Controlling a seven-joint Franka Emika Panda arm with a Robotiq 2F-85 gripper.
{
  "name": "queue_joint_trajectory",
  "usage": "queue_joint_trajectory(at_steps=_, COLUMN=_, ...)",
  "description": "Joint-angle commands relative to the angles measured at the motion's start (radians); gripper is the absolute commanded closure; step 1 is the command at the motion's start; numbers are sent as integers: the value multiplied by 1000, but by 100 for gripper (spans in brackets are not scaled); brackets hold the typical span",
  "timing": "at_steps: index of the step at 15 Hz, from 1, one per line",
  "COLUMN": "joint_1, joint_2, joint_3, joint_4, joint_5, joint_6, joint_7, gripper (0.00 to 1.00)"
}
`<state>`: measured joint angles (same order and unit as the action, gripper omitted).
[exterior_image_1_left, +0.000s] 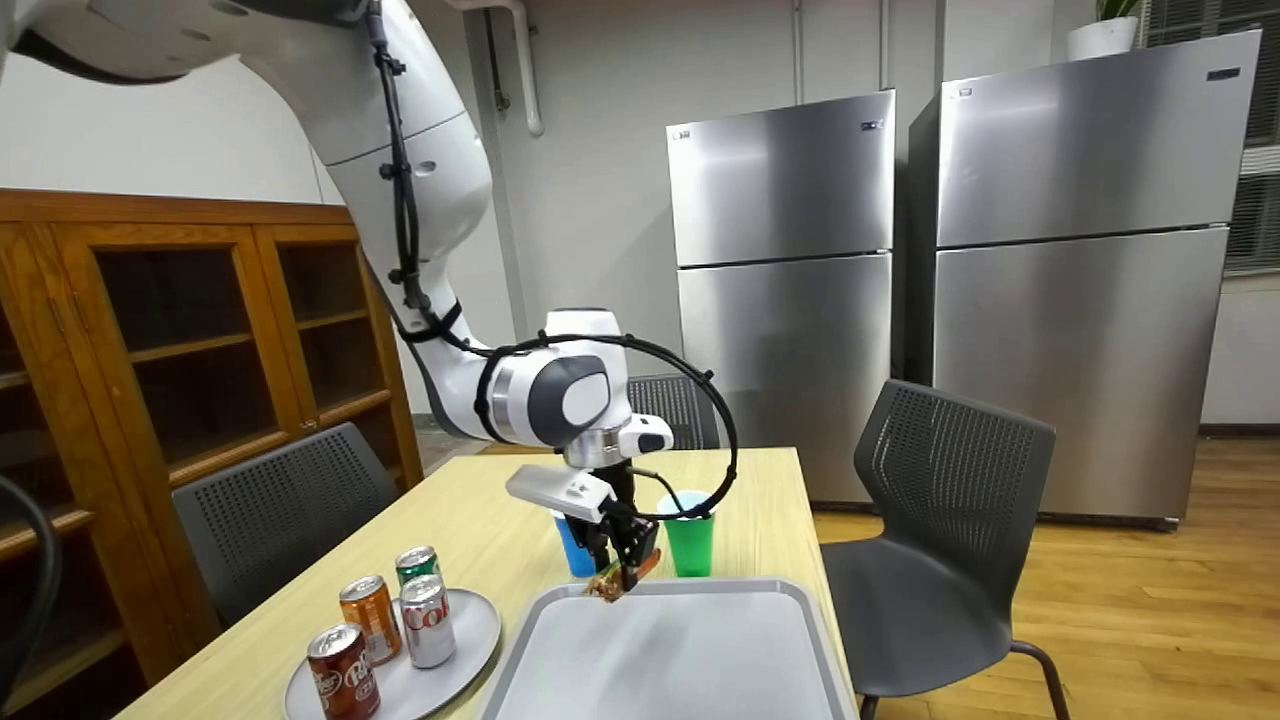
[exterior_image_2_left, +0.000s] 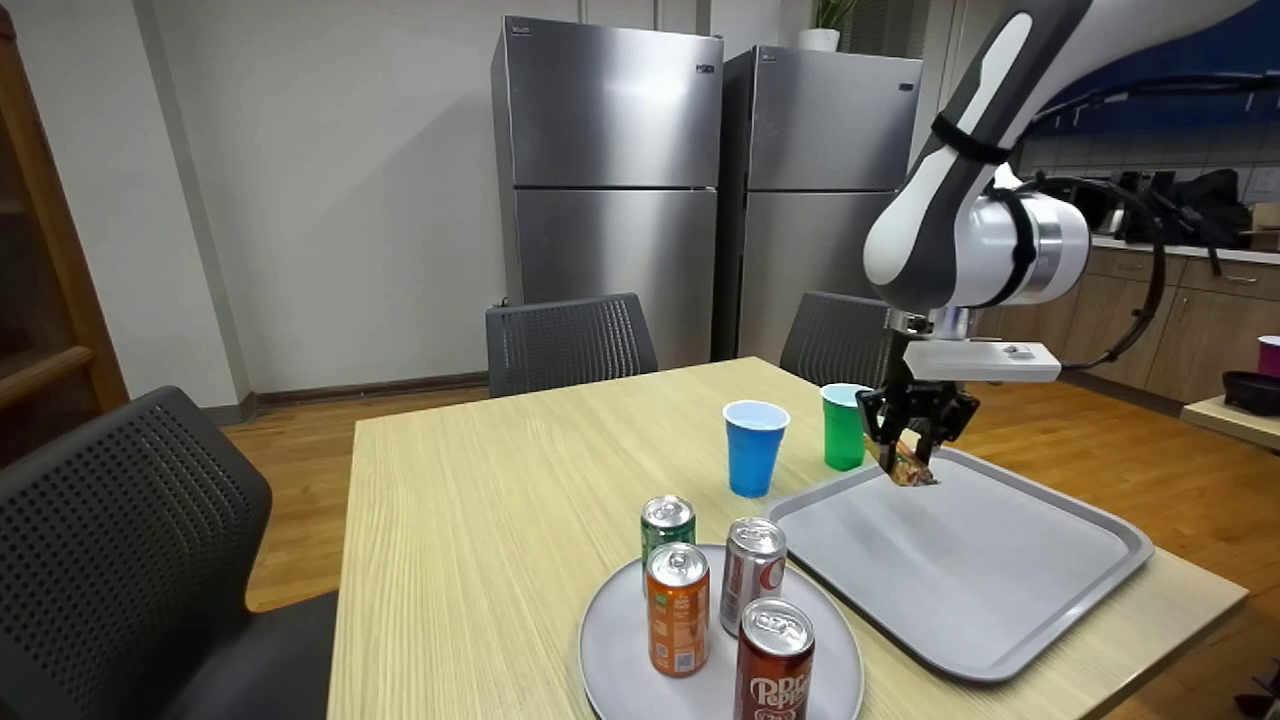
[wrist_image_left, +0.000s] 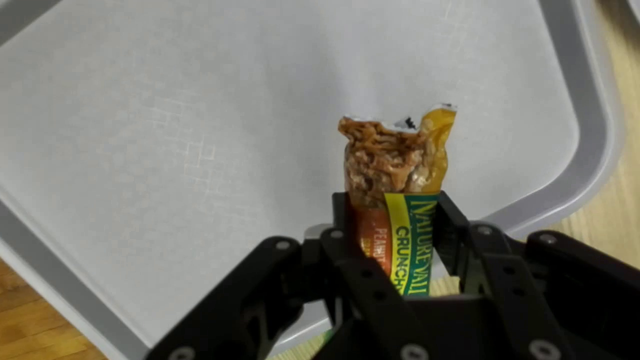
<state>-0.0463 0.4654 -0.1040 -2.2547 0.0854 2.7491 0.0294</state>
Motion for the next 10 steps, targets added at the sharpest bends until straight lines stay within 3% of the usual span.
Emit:
queue_joint_trajectory(at_steps=1, joint_1=52, joint_2=-92, joint_3=8, joint_4=-97, joint_5=-42, joint_6=-5, joint_7=43, gripper=83)
queue_joint_trajectory(at_steps=6, joint_1=100, joint_2=-118, joint_3=29, joint_4=-140, joint_5=-92, joint_6=-17, joint_7=24, gripper=83)
queue_joint_trajectory(at_steps=10, joint_1=86, joint_2=-111, joint_3=72, joint_4=-136, joint_5=-96, joint_6=-27, joint_7=-34, gripper=83)
